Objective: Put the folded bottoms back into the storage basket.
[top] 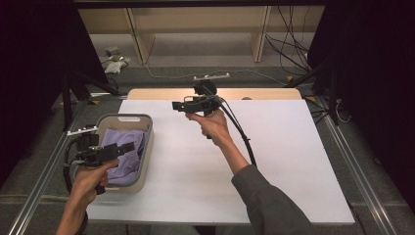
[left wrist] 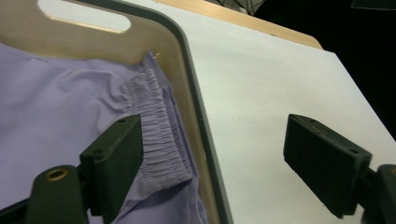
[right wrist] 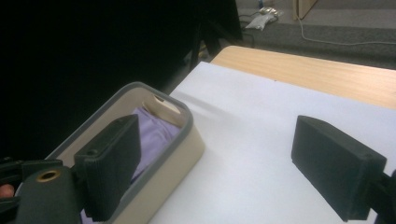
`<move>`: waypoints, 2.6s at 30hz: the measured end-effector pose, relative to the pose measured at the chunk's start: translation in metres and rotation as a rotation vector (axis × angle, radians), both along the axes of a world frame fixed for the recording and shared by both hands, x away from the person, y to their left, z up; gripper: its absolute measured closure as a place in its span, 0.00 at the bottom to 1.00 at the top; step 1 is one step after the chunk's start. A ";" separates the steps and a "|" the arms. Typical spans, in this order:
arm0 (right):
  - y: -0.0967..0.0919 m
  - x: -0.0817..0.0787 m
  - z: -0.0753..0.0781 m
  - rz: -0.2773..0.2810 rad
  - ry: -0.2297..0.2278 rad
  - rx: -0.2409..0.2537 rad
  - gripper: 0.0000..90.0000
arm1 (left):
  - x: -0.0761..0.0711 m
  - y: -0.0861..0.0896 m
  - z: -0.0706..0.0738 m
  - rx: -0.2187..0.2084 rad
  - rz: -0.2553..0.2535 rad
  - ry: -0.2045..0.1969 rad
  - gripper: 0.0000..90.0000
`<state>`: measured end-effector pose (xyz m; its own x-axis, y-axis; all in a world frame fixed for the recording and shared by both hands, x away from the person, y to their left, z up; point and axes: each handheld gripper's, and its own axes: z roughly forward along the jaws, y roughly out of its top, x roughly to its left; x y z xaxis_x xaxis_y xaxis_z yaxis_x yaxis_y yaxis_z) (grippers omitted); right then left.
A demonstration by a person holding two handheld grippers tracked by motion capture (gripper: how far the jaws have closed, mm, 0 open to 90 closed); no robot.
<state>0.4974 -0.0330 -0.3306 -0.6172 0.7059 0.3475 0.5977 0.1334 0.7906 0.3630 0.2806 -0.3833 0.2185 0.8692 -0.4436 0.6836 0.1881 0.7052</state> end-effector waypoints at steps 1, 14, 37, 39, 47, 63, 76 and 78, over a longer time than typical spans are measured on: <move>-0.004 -0.001 0.000 -0.002 0.002 0.004 0.18 | 0.000 -0.001 0.000 -0.003 -0.004 -0.001 0.22; -0.048 -0.018 0.001 -0.020 -0.042 0.015 0.17 | -0.001 -0.027 0.000 -0.019 -0.078 -0.034 0.22; -0.103 -0.053 -0.016 -0.045 -0.114 0.039 0.06 | -0.005 -0.070 -0.008 -0.036 -0.182 -0.123 0.14; -0.108 -0.057 -0.017 -0.047 -0.121 0.049 0.06 | -0.005 -0.072 -0.009 -0.033 -0.184 -0.132 0.14; -0.121 -0.075 -0.019 -0.042 -0.160 0.059 0.06 | -0.008 -0.082 -0.011 -0.019 -0.210 -0.157 0.14; -0.134 -0.101 -0.033 -0.044 -0.230 0.051 0.07 | -0.013 -0.091 -0.015 -0.013 -0.237 -0.214 0.14; -0.148 -0.114 -0.037 -0.056 -0.254 0.054 0.07 | -0.016 -0.093 -0.017 -0.019 -0.244 -0.249 0.14; -0.151 -0.116 -0.039 -0.060 -0.254 0.053 0.07 | -0.016 -0.093 -0.017 -0.017 -0.245 -0.253 0.14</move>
<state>0.3818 -0.1839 -0.3693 -0.6472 0.7286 0.2243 0.3843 0.0578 0.9214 0.3467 0.1872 -0.4005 0.5250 0.7699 -0.3628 0.5136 0.0533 0.8564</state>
